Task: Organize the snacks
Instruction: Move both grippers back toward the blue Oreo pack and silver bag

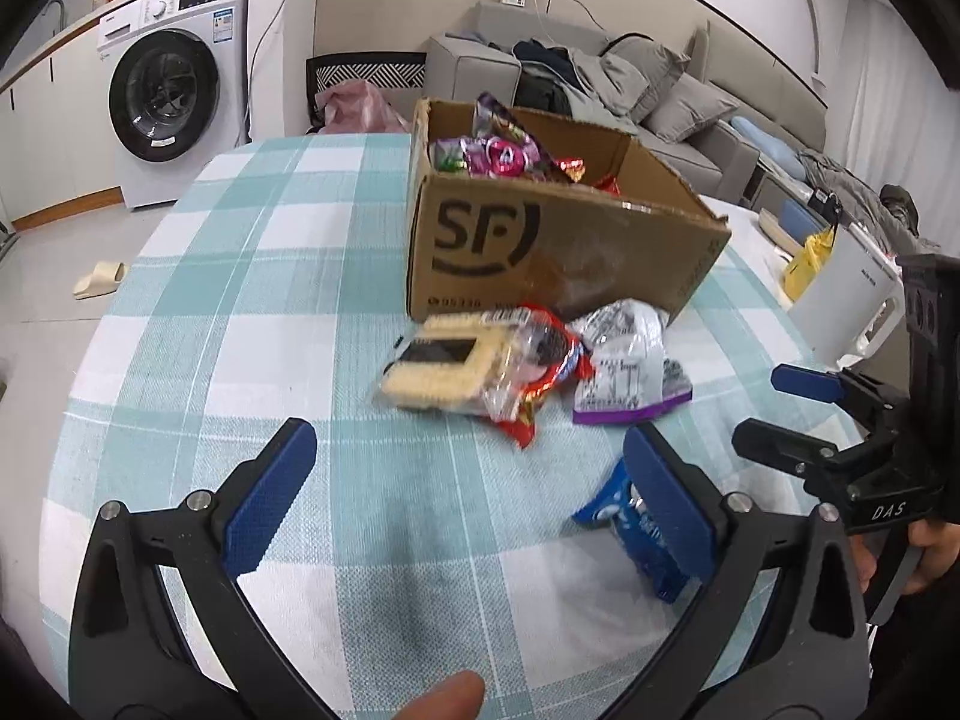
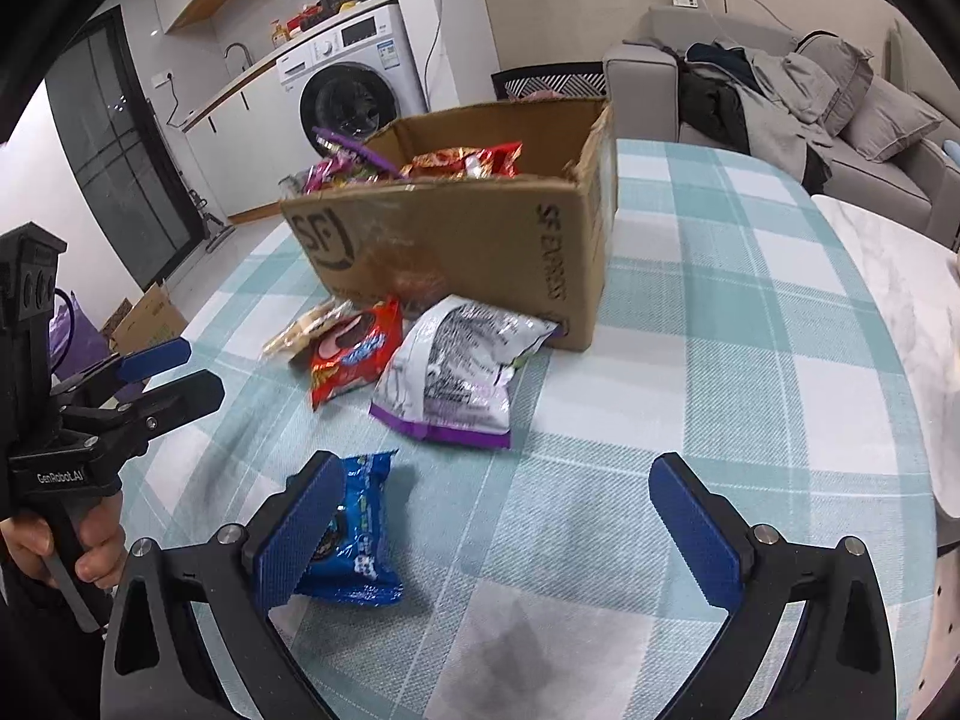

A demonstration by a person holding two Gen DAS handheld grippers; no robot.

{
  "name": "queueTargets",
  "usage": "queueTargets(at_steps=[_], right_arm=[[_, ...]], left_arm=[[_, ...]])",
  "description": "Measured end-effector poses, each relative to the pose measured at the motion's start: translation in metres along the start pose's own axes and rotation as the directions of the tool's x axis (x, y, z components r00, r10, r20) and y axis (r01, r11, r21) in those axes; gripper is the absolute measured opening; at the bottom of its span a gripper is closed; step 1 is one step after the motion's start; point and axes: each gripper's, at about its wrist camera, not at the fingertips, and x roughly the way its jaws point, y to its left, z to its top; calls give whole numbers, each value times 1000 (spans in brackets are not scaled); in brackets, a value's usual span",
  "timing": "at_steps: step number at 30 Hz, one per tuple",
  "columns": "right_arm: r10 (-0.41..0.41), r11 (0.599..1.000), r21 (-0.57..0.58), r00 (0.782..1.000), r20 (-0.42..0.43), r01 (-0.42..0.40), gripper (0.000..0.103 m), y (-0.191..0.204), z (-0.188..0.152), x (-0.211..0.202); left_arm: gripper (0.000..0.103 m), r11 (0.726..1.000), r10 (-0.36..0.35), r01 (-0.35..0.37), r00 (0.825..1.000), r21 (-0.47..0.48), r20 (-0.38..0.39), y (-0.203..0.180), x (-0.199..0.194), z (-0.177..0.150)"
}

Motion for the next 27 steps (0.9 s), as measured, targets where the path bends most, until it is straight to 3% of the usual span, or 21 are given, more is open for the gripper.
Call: queueTargets(at_steps=[8,27], right_arm=[[2,1000,-5,999,-49,-2,103,6,-10,16],[-56,997,47,997,-54,58,103,-30,-11,11]], left_arm=[[102,1000,-21,21,999,-8,-47,-3,12,-16],[102,993,-116,118,983,4,-139,-52,42,-36]])
